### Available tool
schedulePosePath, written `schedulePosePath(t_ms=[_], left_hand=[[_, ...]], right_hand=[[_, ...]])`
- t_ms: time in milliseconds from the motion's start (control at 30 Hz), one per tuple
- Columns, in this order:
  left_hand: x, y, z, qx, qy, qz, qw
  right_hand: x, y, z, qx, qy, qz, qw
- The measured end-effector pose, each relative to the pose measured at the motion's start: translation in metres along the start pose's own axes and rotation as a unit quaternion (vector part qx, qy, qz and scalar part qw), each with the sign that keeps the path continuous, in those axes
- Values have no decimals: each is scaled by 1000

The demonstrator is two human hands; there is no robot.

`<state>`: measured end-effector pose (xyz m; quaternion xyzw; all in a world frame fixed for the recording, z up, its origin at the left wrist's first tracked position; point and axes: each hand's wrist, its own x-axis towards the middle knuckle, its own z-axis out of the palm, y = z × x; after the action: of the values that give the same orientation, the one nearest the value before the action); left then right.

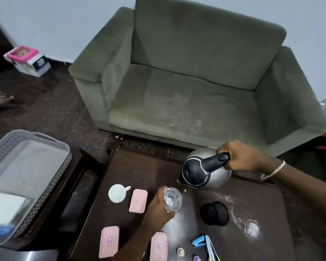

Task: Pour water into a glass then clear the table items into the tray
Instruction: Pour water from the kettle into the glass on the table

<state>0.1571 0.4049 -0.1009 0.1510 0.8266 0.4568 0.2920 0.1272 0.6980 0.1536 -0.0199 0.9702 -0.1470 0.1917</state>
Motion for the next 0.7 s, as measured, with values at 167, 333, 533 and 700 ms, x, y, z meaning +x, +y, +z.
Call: schedulePosePath(t_ms=[167, 333, 533, 700], left_hand=[[2, 3, 24, 4, -24, -9, 1000], [5, 2, 30, 1, -21, -10, 1000], [11, -2, 30, 4, -17, -3, 1000], [11, -4, 31, 8, -19, -7, 1000]], right_hand=[[-10, 16, 21, -18, -14, -6, 1000], [-12, 11, 37, -105, -26, -30, 994], [-10, 3, 56, -180, -16, -47, 982], [-13, -5, 64, -243, 4, -83, 967]])
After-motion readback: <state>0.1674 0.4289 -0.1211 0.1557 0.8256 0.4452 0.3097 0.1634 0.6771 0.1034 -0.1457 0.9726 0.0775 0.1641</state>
